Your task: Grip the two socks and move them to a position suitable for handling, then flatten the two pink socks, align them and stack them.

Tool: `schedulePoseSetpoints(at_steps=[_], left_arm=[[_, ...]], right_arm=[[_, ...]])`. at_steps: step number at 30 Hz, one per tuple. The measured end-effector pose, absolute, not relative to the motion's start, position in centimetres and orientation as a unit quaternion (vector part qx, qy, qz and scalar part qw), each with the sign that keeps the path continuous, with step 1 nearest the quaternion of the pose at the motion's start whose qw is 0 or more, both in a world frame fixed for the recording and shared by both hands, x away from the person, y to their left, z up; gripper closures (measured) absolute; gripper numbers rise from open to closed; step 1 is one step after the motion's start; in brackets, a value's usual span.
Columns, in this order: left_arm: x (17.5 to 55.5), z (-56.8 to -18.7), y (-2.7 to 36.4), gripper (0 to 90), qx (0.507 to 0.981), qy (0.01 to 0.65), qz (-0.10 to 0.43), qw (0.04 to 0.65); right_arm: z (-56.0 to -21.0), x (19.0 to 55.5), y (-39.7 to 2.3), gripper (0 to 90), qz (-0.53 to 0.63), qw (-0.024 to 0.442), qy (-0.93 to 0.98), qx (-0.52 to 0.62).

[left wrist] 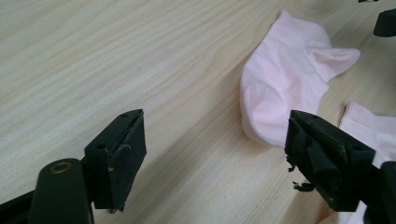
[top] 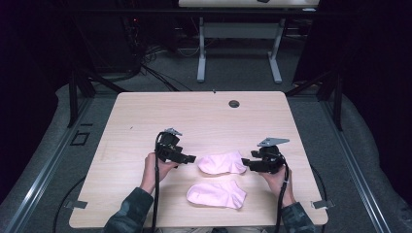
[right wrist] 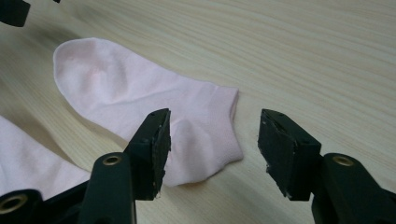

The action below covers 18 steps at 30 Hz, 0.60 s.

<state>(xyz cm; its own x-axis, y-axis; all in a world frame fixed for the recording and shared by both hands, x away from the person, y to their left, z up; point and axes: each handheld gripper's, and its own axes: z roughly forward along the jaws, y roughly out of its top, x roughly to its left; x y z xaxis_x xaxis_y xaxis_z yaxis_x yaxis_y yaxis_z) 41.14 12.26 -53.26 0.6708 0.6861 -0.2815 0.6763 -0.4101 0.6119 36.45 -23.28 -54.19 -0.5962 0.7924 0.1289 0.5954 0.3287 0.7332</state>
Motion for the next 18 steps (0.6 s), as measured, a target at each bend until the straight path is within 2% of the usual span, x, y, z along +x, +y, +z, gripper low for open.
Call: schedulePoseSetpoints(at_steps=[6,13,16,18], left_arm=[[41.3,-53.4,12.2,16.8,0.837,0.41,0.009,0.363],[41.1,-53.4,11.1,19.8,0.84,0.403,0.013,0.362],[41.2,-53.5,10.2,23.7,0.847,0.393,0.01,0.357],[41.4,-53.6,9.7,30.0,0.852,0.386,0.003,0.354]], right_arm=[[-54.0,36.8,-23.6,43.5,0.377,0.129,0.805,0.441],[-54.8,37.6,-23.3,47.5,0.354,0.124,0.81,0.45],[-55.3,38.3,-22.9,49.7,0.343,0.119,0.816,0.45],[-55.7,38.9,-22.6,51.3,0.333,0.112,0.821,0.45]])
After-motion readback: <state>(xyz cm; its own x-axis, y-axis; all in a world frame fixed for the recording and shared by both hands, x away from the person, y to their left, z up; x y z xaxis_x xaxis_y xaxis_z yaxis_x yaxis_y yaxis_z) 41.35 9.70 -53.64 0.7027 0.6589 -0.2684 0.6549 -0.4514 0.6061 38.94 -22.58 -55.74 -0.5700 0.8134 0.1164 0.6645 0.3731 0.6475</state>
